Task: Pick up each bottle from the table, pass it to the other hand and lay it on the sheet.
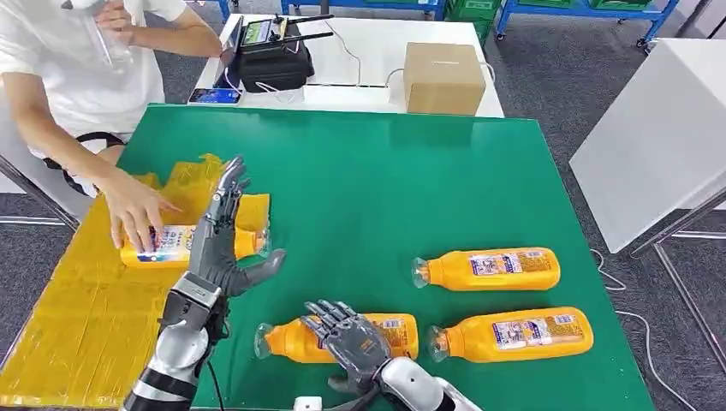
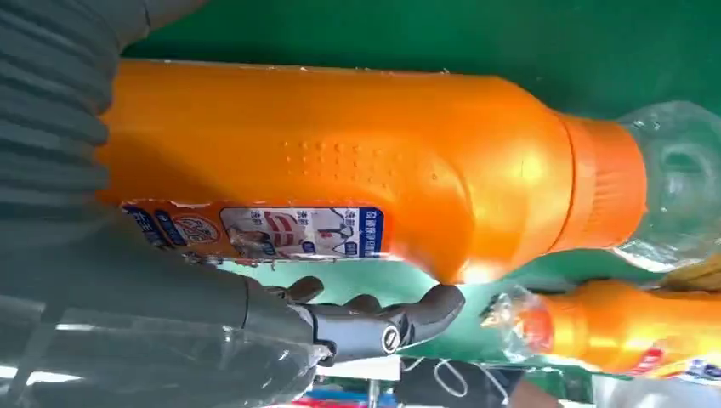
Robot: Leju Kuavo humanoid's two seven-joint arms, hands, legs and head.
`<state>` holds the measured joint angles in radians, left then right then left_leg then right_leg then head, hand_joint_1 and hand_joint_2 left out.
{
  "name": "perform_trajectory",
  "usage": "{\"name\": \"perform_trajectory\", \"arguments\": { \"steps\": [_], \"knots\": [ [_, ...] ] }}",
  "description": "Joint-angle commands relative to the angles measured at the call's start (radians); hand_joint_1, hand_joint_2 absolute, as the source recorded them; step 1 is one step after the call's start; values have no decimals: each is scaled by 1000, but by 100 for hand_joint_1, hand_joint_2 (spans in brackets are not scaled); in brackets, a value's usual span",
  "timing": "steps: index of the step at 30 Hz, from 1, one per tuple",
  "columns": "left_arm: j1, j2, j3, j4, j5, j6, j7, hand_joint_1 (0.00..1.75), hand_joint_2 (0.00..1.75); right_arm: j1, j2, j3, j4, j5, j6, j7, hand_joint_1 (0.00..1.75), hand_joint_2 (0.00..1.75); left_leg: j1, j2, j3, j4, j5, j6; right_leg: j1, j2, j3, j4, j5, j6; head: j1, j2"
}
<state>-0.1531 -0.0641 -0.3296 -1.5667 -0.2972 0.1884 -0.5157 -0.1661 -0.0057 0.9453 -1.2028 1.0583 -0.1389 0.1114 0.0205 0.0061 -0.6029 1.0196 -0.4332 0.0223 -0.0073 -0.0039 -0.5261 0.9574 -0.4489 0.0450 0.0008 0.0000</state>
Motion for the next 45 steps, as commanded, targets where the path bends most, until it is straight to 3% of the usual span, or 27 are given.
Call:
{"name": "perform_trajectory", "arguments": {
  "steps": [1, 24, 45],
  "knots": [
    [17, -10, 30, 10, -7, 2, 8, 0, 175, 54, -40, -33, -42, 44, -5, 31, 0, 175, -2, -1, 6, -4, -1, 0, -2, 0, 5, -2, -2, -2, 0, 0],
    [32, -2, 37, -8, -20, 16, 15, 0, 175, 112, -62, -88, -146, 48, -41, 30, 0, 175, 0, -1, 0, -1, 0, 0, 0, 0, 0, -1, -1, -1, 0, 0],
    [76, -12, 65, -36, -37, 33, 40, 0, 175, 157, -48, -178, -156, 193, -47, 118, 0, 175, -1, 0, 2, -2, -1, 0, -1, 0, 2, -1, -1, -2, 0, 0]
  ]
}}
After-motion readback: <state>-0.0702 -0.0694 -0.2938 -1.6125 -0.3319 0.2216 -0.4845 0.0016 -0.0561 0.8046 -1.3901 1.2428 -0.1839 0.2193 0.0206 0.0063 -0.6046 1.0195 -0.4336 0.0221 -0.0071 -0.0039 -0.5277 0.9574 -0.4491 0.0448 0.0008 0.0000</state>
